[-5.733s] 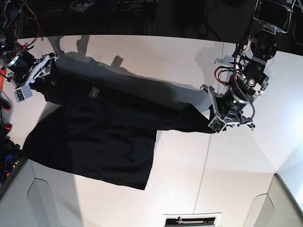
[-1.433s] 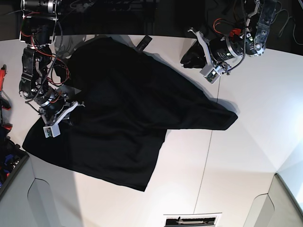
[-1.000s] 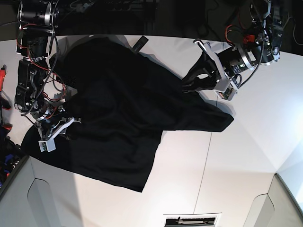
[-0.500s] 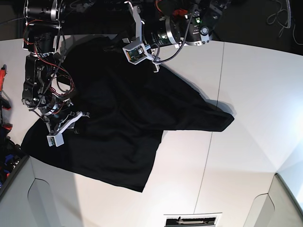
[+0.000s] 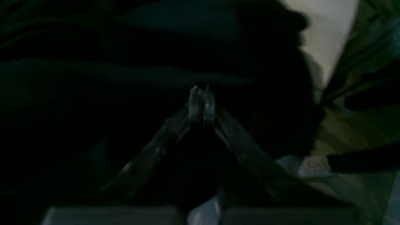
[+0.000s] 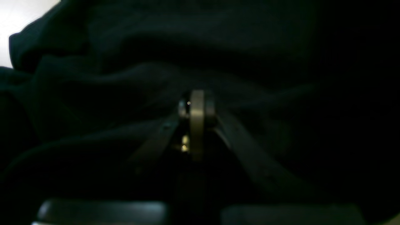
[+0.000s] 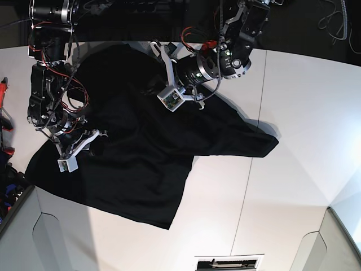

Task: Layout the t-shirt on the table in an organized manner, then fold the t-shirt properly
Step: 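Reach the left gripper to the shirt's collar area and grasp it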

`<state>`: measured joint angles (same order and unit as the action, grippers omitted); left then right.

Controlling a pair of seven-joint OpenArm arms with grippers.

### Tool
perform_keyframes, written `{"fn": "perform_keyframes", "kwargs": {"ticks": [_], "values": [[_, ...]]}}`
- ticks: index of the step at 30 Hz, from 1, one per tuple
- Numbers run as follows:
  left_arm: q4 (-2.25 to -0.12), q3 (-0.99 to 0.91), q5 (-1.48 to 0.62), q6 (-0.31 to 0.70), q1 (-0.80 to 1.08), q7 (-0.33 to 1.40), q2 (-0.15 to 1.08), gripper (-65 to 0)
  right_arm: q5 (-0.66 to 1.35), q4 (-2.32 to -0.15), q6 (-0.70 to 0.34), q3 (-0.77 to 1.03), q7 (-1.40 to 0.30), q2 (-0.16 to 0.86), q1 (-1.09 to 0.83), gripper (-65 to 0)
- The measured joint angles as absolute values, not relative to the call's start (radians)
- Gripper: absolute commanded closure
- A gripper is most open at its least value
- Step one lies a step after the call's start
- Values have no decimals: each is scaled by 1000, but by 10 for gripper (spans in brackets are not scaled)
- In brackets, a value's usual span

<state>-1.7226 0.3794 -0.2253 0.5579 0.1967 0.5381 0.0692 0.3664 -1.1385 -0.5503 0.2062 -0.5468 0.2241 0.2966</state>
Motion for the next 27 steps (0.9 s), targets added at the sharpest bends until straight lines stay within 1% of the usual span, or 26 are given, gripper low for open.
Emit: {"fn": "perform_keyframes", "kwargs": {"ticks": [4,9,12,18,25,27], "values": [[-1720,283,-229,559,208,582,69,0,365,-1139,-550,206,-548,225,296,0],[-1720,159,-279,570,267,582,76,0,341,-1139,-550,206,-547,224,296,0],[-1720,133,-343,596,301,581,104,0,339,-1139,-550,206,-542,224,296,0],[-1722,97,-366,614,366,556,187,0,304,-1139,-550,206,-539,224,296,0],[-1726,-39,-422,622,417,549,216,0,297,-1139,-550,206,-513,225,296,0],[-1726,-85,-460,647,432,556,216,0,297,-1139,-550,206,-513,224,296,0]]}}
